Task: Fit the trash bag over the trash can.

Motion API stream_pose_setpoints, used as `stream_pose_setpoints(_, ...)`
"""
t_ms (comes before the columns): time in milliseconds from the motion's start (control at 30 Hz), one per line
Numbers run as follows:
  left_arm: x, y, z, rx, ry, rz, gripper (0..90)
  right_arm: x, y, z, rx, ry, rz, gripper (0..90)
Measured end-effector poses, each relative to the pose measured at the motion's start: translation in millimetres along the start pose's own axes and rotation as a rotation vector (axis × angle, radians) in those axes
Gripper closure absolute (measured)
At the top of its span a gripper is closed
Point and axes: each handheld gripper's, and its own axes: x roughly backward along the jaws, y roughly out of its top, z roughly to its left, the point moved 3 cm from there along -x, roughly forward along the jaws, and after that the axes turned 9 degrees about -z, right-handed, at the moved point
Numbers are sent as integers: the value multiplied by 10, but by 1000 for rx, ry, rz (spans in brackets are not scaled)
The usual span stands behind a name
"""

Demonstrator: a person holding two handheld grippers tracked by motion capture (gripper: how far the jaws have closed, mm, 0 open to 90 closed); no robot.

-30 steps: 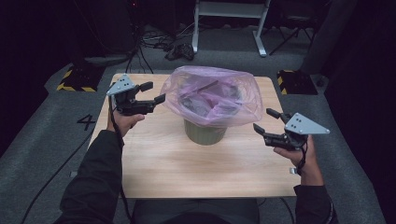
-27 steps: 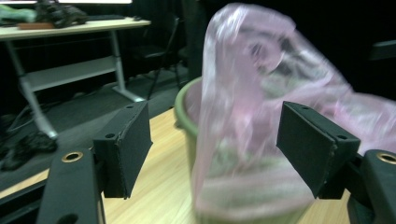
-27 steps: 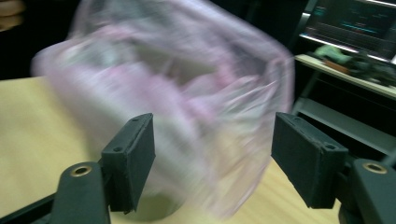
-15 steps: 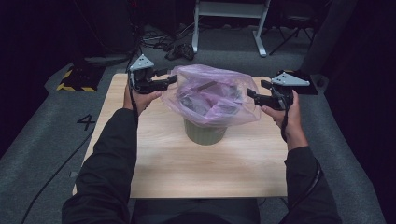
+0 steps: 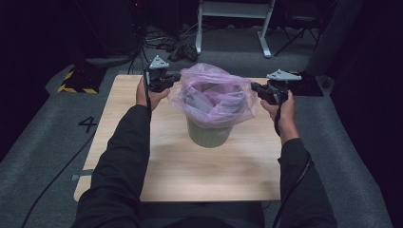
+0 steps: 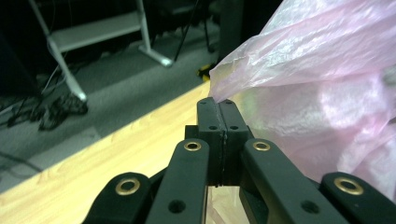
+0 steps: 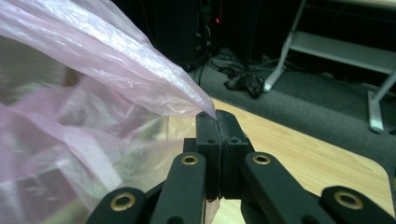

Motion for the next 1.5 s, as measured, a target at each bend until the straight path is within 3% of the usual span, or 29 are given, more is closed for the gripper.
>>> stream_pose_setpoints(100, -95, -105, 31, 37, 7, 25, 898, -97, -54, -14, -17, -6, 20, 899)
stream_pose_setpoints(200, -163, -197, 13, 46, -12, 47, 898, -186, -118, -14, -43, 4, 31, 900)
stream_pose_setpoints(300, -213, -294, -7, 62, -39, 57, 899, -247, -182, 20, -58, 23, 42, 900)
stream_pose_setpoints(400, -211, -390, -47, 83, -95, 61, 899, -269, -246, 79, -62, 64, 49, 900)
stream_pose_setpoints(600, -100, -514, -142, 75, -171, 60, 899, -241, -359, 197, -69, 141, 51, 900)
stream_pose_setpoints(700, -1, -581, -191, 55, -193, 65, 899, -172, -384, 242, -59, 160, 45, 900)
stream_pose_setpoints(767, 107, -615, -203, 62, -211, 43, 899, -114, -378, 257, -50, 162, 40, 900)
stream_pose_setpoints(933, 272, -697, -241, 7, -184, 68, 899, -11, -395, 306, -31, 176, 38, 900)
stream_pose_setpoints(1067, 411, -758, -357, 6, -220, 48, 900, 29, -426, 347, -30, 197, 30, 900)
stream_pose_setpoints(1167, 513, -794, -450, -28, -226, 48, 899, 84, -461, 397, -24, 230, 27, 900)
stream_pose_setpoints(1233, 582, -803, -484, -51, -174, 57, 889, 126, -477, 427, -10, 238, 30, 900)
stream_pose_setpoints(1267, 604, -797, -474, -54, -133, 67, 799, 144, -477, 432, -5, 231, 36, 900)
stream_pose_setpoints(1300, 625, -790, -461, -52, -121, 66, 759, 157, -473, 429, 4, 220, 40, 897)
stream_pose_setpoints(1333, 666, -770, -426, -49, -106, 49, 738, 164, -468, 423, 9, 214, 40, 880)
stream_pose_setpoints(1400, 721, -721, -338, -20, -54, 27, 647, 186, -446, 389, 22, 168, 38, 733)
stream_pose_setpoints(1433, 757, -694, -295, 4, -51, 15, 594, 210, -425, 364, 31, 135, 36, 673)
stream_pose_setpoints(1500, 826, -656, -252, 16, -60, -6, 516, 289, -384, 338, 52, 125, 15, 547)
